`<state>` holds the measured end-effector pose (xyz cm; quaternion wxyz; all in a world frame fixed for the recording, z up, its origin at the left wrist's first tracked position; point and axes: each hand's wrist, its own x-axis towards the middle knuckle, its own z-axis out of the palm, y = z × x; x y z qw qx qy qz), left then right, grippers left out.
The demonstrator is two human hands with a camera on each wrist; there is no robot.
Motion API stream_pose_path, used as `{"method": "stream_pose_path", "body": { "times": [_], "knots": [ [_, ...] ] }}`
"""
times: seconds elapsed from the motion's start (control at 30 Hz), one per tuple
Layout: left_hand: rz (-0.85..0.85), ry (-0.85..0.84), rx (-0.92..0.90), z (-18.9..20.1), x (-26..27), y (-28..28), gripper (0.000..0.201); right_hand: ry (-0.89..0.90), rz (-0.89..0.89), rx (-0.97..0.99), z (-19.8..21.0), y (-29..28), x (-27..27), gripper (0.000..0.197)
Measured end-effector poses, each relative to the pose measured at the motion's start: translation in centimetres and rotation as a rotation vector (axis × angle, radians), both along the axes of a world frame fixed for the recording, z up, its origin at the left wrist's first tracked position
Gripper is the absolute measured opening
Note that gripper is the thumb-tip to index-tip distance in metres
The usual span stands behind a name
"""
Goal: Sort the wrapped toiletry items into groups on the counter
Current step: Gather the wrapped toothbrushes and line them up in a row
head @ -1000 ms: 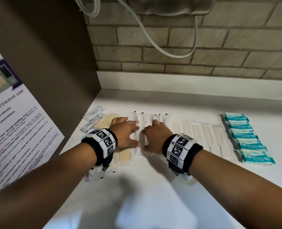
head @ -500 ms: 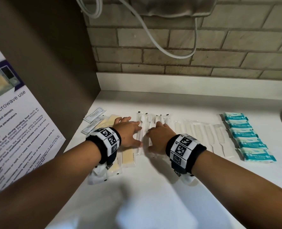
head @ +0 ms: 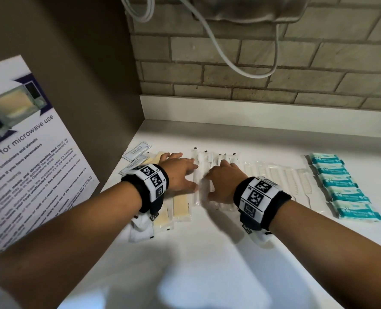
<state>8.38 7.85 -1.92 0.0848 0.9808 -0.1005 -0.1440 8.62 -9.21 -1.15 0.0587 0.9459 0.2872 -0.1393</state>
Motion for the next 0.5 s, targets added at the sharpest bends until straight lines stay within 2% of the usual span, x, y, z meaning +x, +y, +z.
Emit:
{"method": "stream_pose_path", "body": {
  "times": [0.23, 0.33, 0.4, 0.5],
  "knots": [
    [0.145, -0.008, -0.246, 3.0, -2.5, 3.5, 0.030, -0.023, 0.132, 0.090, 1.8, 3.1, -2.2, 0.058],
    [0.130, 0.050, -0.217, 2.8, -4.8, 4.6, 0.017, -0.022, 0.185, 0.037, 1.2, 4.4, -3.1, 0.054],
    [0.117, 0.112, -0.166, 2.0, -6.3, 4.9, 0.025, -0.013, 0.204, -0.002, 0.9, 4.9, -3.7, 0.050],
    [0.125, 0.142, -0.084, 0.1, -7.6, 5.4, 0.055, 0.002, 0.213, -0.016, 0.4, 5.4, -4.3, 0.041]
  ]
}}
